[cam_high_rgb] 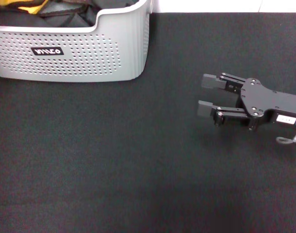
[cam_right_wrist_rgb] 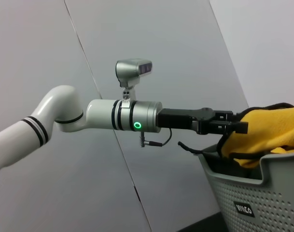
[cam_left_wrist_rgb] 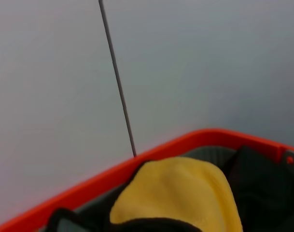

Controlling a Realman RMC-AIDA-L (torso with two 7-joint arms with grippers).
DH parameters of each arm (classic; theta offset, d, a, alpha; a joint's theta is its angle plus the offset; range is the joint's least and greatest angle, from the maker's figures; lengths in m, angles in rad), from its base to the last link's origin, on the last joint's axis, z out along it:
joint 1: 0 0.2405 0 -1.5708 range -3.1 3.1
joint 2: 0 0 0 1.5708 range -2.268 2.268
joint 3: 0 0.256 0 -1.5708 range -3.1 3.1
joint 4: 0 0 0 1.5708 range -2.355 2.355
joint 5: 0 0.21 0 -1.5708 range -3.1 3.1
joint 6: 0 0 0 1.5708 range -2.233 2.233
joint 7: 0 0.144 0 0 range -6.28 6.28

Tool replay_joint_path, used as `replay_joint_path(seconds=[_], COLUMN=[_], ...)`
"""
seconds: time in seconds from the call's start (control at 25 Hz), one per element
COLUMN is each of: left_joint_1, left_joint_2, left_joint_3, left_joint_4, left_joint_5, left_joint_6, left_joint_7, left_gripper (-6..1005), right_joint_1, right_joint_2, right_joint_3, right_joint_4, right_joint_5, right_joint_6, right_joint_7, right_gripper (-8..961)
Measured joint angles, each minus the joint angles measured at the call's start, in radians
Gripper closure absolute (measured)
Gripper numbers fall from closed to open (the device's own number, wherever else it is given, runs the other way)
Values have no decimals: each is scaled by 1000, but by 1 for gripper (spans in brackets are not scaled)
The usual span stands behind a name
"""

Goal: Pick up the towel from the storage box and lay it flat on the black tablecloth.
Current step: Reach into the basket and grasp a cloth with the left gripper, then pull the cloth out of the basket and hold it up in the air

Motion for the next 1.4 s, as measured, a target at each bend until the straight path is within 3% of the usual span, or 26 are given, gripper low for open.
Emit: replay_joint_path(seconds=[0.24, 0.64, 0.84, 1.0, 1.16, 1.24, 1.4], left_joint_1=[-14, -19, -6, 43, 113, 128, 134], left_joint_2=[11, 10, 8, 20, 36, 46, 117], left_joint_3=[-6, -34, -53, -61, -81, -98, -110], left_joint_4=[-62, -66, -59, -47, -52, -65, -120], left_joint_5=[12, -20, -105, -341, -725, -850, -1007], left_joint_6=[-1, -2, 0, 51, 223, 321, 579], left_joint_7=[-1, 0, 4, 56, 197, 238, 241], left_gripper=[373, 575, 768, 983, 983, 982, 982], right_joint_1=[2, 2, -7, -12, -14, -14, -15], right_joint_2=[0, 0, 0, 0, 0, 0, 0], right_joint_3=[-1, 3, 6, 8, 8, 9, 8], right_joint_4=[0, 12, 13, 13, 13, 13, 14], right_joint_5=[0, 1, 1, 1, 1, 1, 4], right_joint_6=[23, 27, 29, 30, 31, 32, 32], right_joint_7=[-1, -3, -9, -13, -18, -26, -43], right_gripper=[89, 90, 91, 91, 91, 92, 92])
